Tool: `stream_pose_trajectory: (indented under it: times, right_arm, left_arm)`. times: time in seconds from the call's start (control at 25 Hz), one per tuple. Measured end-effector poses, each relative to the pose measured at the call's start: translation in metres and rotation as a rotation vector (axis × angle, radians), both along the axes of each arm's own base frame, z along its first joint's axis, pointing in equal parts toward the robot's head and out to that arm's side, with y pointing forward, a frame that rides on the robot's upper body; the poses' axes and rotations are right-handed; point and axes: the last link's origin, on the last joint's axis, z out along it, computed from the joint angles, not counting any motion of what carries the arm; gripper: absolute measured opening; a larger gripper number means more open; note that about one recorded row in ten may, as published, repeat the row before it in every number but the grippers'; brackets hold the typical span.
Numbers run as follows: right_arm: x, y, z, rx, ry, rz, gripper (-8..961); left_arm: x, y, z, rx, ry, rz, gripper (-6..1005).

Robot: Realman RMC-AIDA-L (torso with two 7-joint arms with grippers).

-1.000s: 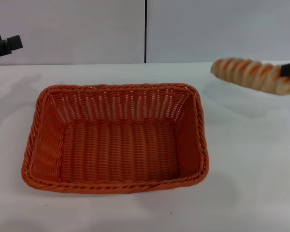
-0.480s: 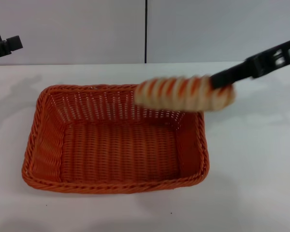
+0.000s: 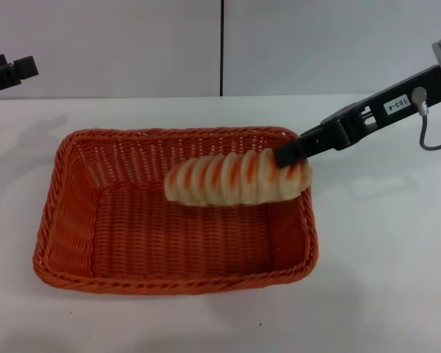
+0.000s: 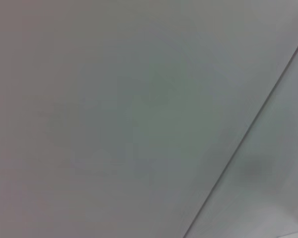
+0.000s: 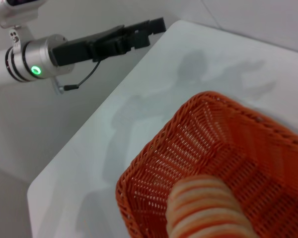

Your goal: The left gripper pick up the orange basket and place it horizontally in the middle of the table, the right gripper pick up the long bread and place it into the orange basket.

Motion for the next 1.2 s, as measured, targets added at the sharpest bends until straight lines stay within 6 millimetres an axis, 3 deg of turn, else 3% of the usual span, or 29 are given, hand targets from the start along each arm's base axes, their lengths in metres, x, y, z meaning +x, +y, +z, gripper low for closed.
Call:
stream_pose_trajectory:
  times: [0.28, 0.36, 0.6, 0.68, 0.8, 1.0, 1.2]
  right_arm:
    - [0.002, 0.004, 0.001, 0.041, 0.007, 0.031, 119]
    - [0.002, 0.005, 0.003, 0.061, 0.01, 0.049, 328]
    - [0.018, 0.002, 0.044, 0.285, 0.029, 0.107, 531]
    - [0.031, -0.003, 0.058, 0.392, 0.04, 0.114, 554]
    - [0.068, -0.012, 0.071, 0.596, 0.063, 0.107, 589]
    - [0.128, -0.024, 0.07, 0.87, 0.191, 0.057, 589]
    - [0.172, -0.04, 0.058, 1.145, 0.27, 0.086, 589]
  left_arm:
    - [0.0, -0.001, -0.001, 0.012, 0.011, -0.017, 840]
    - [-0.002, -0.003, -0.001, 0.023, 0.019, -0.021, 840]
    - [-0.014, -0.02, 0.011, 0.162, 0.037, -0.079, 840]
    - [-0.022, -0.033, 0.015, 0.256, 0.029, -0.113, 840]
    - [-0.035, -0.053, 0.016, 0.397, 0.002, -0.15, 840]
    - [-0.064, -0.099, 0.005, 0.687, 0.066, -0.179, 840]
    - [-0.075, -0.118, -0.006, 0.784, 0.124, -0.164, 840]
